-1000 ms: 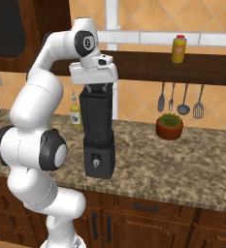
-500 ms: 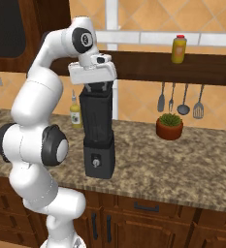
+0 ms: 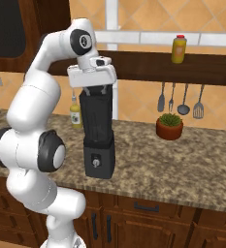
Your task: Close the lid blender by securely placing the lid on top.
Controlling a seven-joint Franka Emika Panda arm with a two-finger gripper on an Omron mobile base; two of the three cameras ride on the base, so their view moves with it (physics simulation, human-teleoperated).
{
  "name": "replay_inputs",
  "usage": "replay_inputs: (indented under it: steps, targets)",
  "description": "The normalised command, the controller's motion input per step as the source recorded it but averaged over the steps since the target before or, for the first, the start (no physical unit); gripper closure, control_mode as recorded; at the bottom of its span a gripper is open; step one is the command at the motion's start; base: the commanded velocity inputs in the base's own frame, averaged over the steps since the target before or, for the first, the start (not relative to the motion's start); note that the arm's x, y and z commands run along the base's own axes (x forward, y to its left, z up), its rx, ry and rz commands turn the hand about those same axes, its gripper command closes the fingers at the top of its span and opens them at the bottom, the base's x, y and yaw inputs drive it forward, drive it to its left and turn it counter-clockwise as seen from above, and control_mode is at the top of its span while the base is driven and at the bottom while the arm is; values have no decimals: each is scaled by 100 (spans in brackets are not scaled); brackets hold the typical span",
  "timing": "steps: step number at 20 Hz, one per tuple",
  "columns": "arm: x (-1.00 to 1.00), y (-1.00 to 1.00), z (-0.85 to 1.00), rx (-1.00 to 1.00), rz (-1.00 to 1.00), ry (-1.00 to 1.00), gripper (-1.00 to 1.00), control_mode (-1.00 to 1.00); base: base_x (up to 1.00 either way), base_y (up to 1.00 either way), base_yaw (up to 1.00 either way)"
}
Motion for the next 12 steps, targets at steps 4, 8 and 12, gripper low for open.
replay_inputs:
  steps: [4, 8, 12]
  targets:
    - [0, 2, -35, -7, 0, 2, 100, -100, 0, 0, 0]
    - [0, 2, -20, -4, 0, 8, 100, -100, 0, 0, 0]
    - [1, 0, 5, 0, 0, 5, 100, -100, 0, 0, 0]
